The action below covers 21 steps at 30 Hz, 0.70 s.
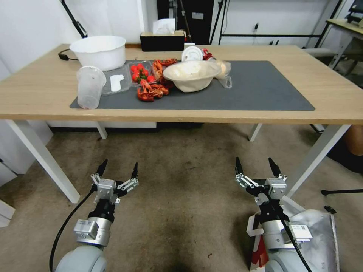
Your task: Pick up the food delivery bag from the floor and place it on the table.
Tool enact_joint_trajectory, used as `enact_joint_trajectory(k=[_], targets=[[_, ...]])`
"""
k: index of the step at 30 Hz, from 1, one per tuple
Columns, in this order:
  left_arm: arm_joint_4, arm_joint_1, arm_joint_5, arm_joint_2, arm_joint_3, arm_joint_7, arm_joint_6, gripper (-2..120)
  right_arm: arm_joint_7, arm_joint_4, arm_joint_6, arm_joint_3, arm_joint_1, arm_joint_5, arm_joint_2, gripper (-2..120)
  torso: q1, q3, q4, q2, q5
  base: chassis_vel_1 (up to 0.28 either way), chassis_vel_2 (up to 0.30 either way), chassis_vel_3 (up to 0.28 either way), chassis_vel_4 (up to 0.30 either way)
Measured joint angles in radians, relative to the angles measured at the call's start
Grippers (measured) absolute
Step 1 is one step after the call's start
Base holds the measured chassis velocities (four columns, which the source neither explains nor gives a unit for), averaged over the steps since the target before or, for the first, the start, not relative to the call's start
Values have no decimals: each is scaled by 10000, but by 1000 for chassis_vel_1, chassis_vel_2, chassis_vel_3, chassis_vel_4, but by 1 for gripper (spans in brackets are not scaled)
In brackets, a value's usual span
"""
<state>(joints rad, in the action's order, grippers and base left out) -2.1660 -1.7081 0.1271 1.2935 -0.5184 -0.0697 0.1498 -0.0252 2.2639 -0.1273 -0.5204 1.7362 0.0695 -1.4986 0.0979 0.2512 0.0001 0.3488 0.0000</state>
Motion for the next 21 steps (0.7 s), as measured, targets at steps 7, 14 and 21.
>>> enact_joint_trajectory(k=[7, 14, 21], targets=[[-67, -43, -31, 24, -3, 6, 2, 100, 0, 118, 56, -28, -18, 70, 44, 100, -69, -191, 0, -259, 0, 0, 0, 0, 0], [-147, -82, -34, 21, -80, -7, 3, 100, 17, 122, 37, 6, 7, 69, -10, 100, -144, -385, 0, -524, 0, 0, 0, 0, 0], [-207, -117, -33, 33, -107, -14, 4, 100, 12, 149, 17, 2, 22, 67, -2, 100, -228, -561, 0, -787, 0, 0, 0, 0, 0]])
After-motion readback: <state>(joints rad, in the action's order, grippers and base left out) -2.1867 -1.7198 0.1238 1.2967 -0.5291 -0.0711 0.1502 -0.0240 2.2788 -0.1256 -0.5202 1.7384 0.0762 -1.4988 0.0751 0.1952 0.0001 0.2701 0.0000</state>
